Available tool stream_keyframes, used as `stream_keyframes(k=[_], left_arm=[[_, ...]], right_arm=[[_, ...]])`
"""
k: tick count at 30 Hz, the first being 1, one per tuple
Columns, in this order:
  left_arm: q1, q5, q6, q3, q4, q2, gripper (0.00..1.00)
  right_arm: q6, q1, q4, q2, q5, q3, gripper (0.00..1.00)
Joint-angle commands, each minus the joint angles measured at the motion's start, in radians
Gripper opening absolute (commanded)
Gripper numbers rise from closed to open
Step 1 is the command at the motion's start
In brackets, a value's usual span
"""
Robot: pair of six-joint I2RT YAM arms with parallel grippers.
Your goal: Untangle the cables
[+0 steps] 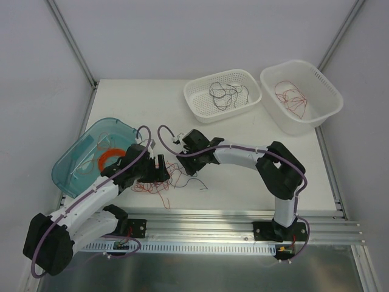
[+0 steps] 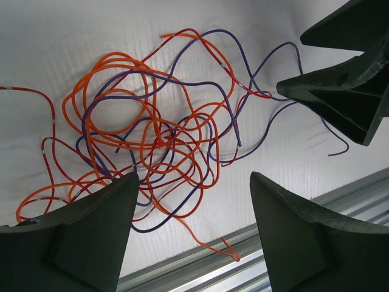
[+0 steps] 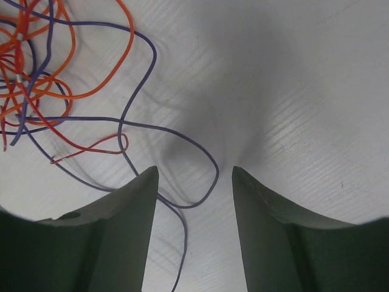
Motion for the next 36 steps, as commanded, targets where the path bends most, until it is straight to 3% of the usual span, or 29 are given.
stream_keyframes(k=[1,11,13,14,20,30,36], left_arm=[[0.007,0.03,-0.029,-0.012,0.021,0.015,0.75],[0.005,0.022,-0.058,-0.023,0.049,0.051,0.75],[0.007,0.018,-0.063,-0.024,0.056,0.061,0.75],[0.005,0.016,-0.066,-0.027,0.059,0.063,0.75],[0.007,-0.011,-0.103,-0.035,0.078,0.086,0.74],[0.007,-0.042,-0.14,-0.034,0.086,0.173,0.6],[0.008,-0.05,-0.138,-0.026,0.095,0.216,0.52]], right_arm=[[-0.035,0.009,0.039,0.015,0.083,0.039,0.55],[-0.056,0.038,0.058,0.077,0.144,0.074,0.5],[-0.058,0.048,0.059,0.083,0.141,0.074,0.43],[-0.058,0.048,0.06,0.085,0.133,0.073,0.33],[-0.052,0.046,0.065,0.026,0.176,0.022,0.01],[-0.072,-0.057,-0.026,-0.311,0.26,-0.102,0.01],[-0.092,-0.228,-0.168,-0.553,0.288,-0.052,0.01]])
